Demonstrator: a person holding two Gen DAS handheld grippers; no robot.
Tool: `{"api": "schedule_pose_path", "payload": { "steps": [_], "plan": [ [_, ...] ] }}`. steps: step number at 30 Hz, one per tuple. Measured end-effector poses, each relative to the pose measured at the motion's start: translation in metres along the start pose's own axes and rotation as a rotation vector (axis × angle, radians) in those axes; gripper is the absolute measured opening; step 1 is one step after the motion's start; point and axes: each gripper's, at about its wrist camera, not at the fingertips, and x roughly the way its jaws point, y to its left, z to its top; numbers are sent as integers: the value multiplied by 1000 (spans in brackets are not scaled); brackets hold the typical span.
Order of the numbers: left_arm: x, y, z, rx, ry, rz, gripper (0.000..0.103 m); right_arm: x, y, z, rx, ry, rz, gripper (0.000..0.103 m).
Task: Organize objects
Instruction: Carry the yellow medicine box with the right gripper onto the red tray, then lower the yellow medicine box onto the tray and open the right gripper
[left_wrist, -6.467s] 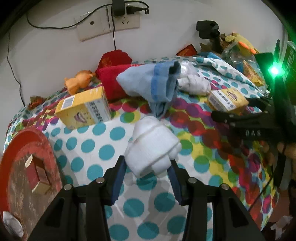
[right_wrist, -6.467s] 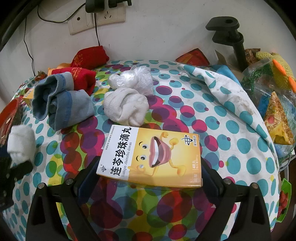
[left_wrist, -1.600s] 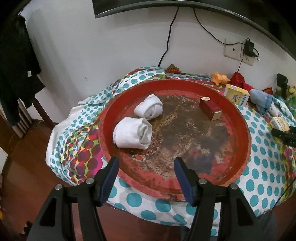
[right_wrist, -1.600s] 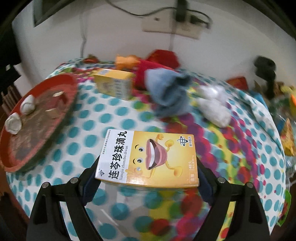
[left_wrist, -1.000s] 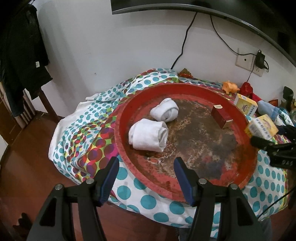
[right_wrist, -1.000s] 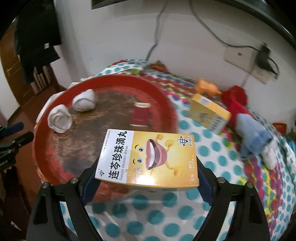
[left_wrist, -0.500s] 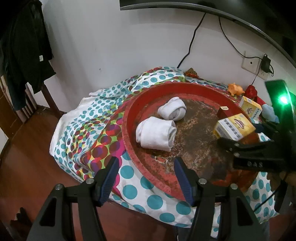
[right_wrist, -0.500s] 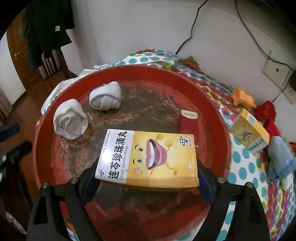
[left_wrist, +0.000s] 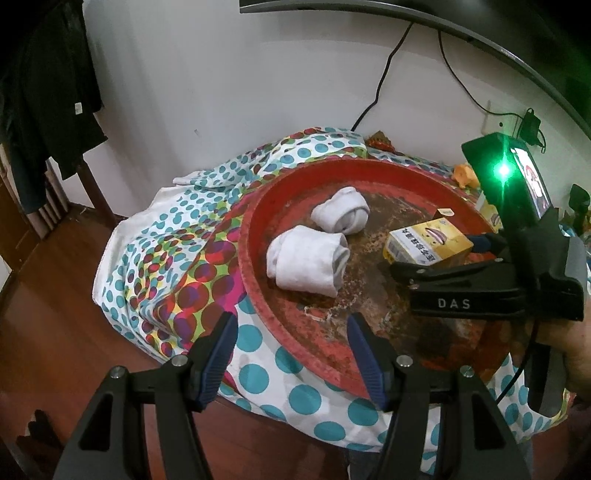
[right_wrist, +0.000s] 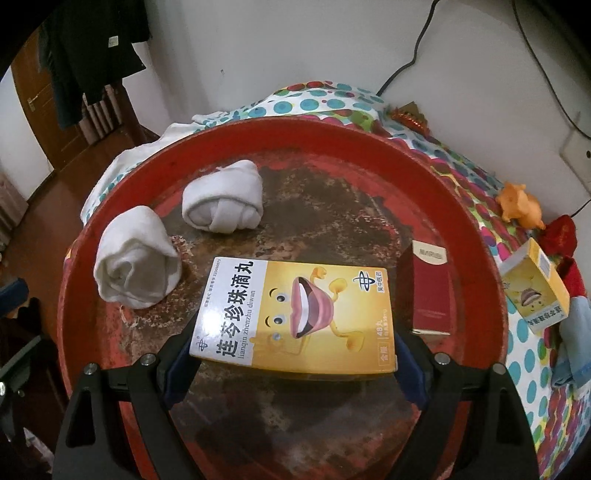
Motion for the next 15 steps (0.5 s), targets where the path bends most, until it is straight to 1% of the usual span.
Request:
{"api": "schedule_pose_path", "payload": {
  "steps": [7,13,15],
  "plan": [
    [1,-2,-1,10,4,-5,63,5,2,1,-10,20,-4,88],
    [3,-2,-1,-5,16,-11,63,3,-1,-2,10,16,-3,88],
    [3,-2,-2,-5,16,-13,63,-1,-3,-3,19,2,-5,89]
  ]
}}
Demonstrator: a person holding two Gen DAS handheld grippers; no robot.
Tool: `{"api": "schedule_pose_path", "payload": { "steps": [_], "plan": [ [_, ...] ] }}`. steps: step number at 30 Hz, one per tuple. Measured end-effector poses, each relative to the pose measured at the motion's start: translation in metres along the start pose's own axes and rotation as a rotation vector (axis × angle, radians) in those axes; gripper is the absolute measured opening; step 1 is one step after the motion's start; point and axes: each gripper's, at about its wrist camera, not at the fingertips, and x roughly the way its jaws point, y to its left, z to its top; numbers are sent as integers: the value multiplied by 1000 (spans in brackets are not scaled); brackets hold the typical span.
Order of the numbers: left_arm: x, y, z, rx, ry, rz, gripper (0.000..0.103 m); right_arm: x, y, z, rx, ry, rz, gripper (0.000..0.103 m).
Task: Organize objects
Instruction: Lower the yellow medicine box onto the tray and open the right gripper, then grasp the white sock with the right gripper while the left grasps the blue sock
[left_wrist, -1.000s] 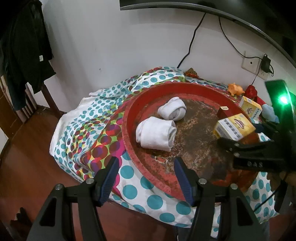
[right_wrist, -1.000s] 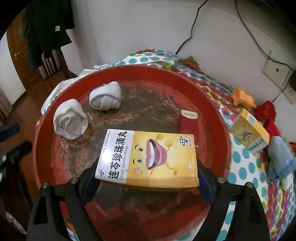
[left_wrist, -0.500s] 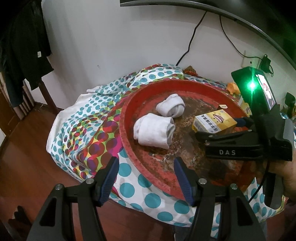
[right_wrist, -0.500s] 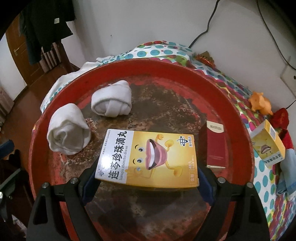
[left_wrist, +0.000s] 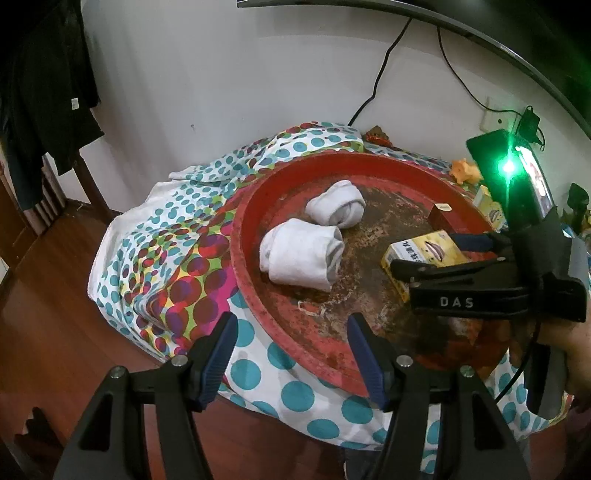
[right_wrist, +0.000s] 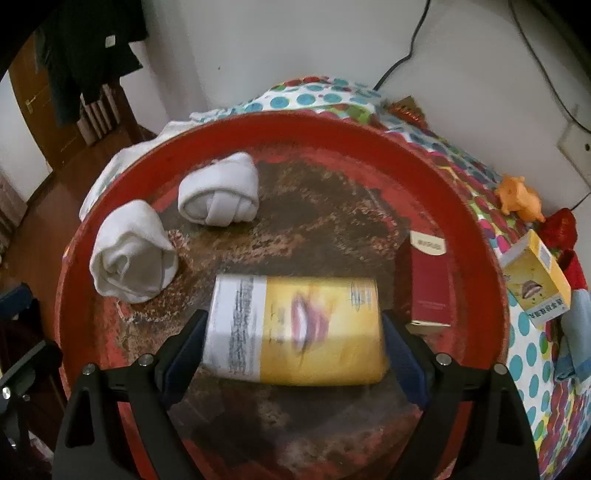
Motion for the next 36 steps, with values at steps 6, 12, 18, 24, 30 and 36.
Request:
{"api": "schedule_pose_path", "payload": {
  "steps": [6,12,18,24,30,36],
  "plan": [
    [2,-6,-2,9,4,3,63,-17,-9,-8,21,-23,13,89],
    [5,-14,-5,36,15,0,63,-33,-27,-18,64,-49,23,90],
    [7,-20,-7,50,22,-3,63,-53,-48,-24,120,-99,30,94],
    [8,-22,-9,62,29,-13,63,-64,-64,-27,159,-141,26,94],
    [8,-26,-10,71,25,-21,63,-80,-108,-54,187,-171,-96,94],
    [6,-35,-11,98,9,-21,63,-84,-189,-104,315,-124,-231,94]
  ]
}}
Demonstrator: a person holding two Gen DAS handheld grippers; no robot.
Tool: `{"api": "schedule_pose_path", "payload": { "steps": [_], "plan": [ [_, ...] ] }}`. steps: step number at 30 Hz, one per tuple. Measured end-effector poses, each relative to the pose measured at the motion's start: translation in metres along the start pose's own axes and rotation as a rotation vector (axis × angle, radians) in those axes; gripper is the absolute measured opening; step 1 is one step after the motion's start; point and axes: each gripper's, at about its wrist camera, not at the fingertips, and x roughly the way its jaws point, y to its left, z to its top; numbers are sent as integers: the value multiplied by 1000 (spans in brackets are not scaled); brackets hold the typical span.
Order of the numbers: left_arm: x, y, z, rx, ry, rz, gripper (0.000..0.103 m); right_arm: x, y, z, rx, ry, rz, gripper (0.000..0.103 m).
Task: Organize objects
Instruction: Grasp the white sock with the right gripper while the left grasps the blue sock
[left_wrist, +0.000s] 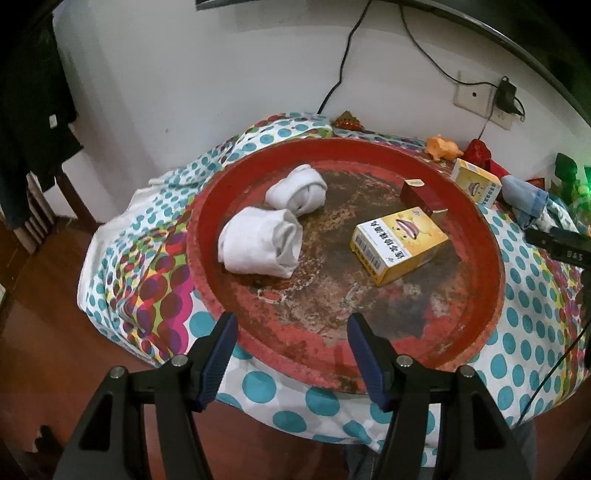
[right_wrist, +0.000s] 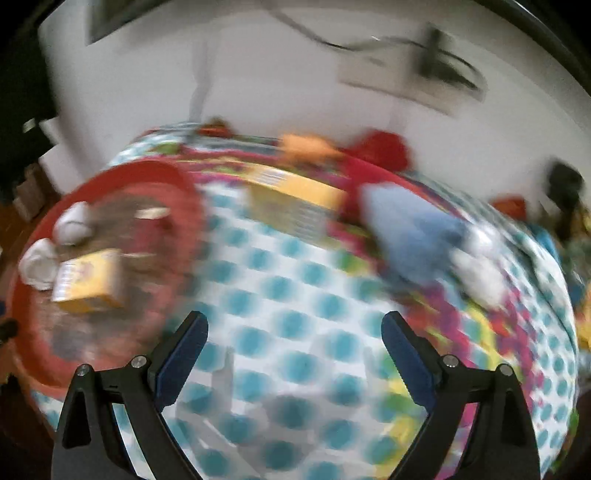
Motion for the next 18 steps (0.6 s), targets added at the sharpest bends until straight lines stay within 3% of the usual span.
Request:
{"api": "schedule_pose_path", "payload": {
  "steps": [8,13,18],
  "plan": [
    [-9,-17,4,51,-27,43,63,10,-128,-19,194,-2,-115,94],
    [-20,-43,18,108,-29,27,63,34,-163,-14,196,18,-156,94],
    [-25,-84,37,172,-42,-13,63,54,-174,2,217,12,-114,94]
  ]
}}
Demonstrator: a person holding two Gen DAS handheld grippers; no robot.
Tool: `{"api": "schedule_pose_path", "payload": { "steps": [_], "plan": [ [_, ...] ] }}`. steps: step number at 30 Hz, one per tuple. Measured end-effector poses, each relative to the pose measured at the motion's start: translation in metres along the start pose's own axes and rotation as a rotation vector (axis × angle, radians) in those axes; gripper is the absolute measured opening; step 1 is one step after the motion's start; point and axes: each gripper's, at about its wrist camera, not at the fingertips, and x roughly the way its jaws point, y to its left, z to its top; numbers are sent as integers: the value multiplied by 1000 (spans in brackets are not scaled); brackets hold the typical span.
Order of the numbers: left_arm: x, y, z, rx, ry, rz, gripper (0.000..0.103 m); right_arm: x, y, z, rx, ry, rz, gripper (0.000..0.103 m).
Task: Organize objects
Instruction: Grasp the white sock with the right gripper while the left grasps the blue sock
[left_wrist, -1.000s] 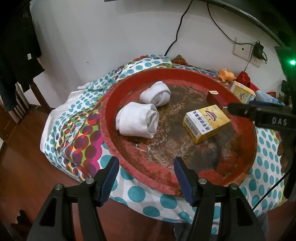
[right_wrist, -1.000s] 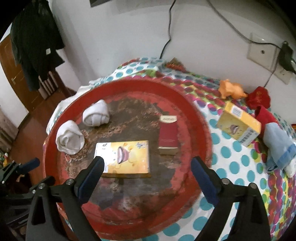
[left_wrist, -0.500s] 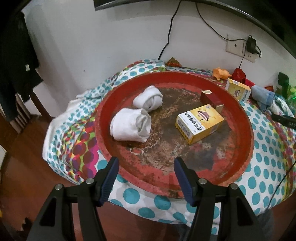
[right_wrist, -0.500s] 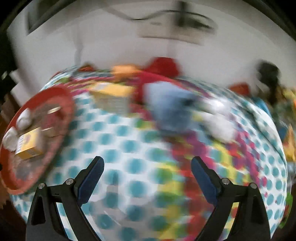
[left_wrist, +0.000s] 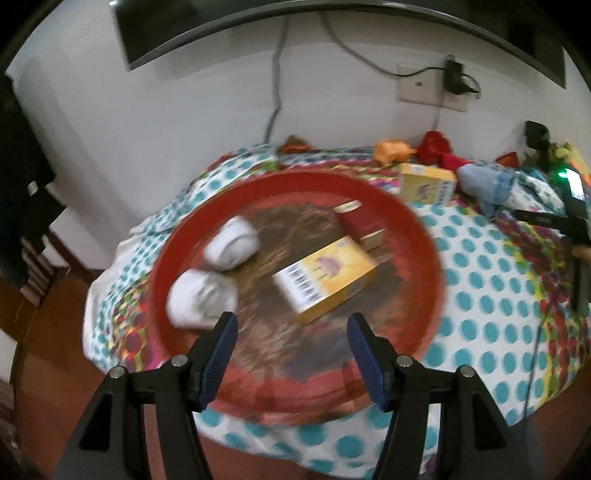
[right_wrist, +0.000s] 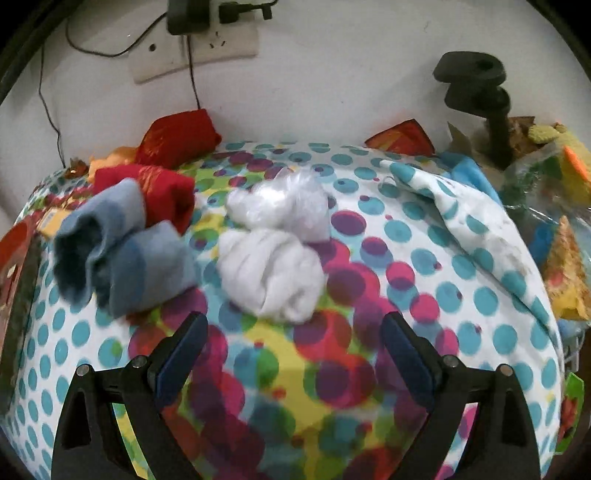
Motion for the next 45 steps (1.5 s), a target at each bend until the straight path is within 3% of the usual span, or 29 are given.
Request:
{"api": "schedule_pose_path", "payload": {
  "steps": [5,7,9,11,14,17,24,30,33,37,45],
  "plan": [
    [13,-49,29,66,1,-52,63,14,2,11,-36,-1,17,94],
    [20,-68,41,86,2,-79,63,18,2,13,-41,8,34,86],
    [27,-87,52,99,3,-115,63,18,1,16,-47,-5,46,66],
    [34,-106,64,100,-2,-152,63,15,2,15,-68,-12,76,52],
    [46,-131,82,95,3,-204,63,8,3,9,-100,-12,79,45],
    [56,-154,101,79,15,-263,63,-5,0,-7,-133,-8,93,44],
    [83,-205,148,34,51,-304,63,-32,-13,-40,-163,-8,129,43],
    [104,-235,188,-33,80,-370,63,-32,-16,-44,-160,-18,147,45],
    [120,-241,203,-121,101,-393,63,-32,-12,-45,-184,-16,122,46],
    [142,-244,207,-196,155,-392,63,-32,-12,-45,-169,-15,144,47],
    [171,-247,194,-214,200,-338,63,-31,-8,-45,-179,-14,134,47]
  ]
}}
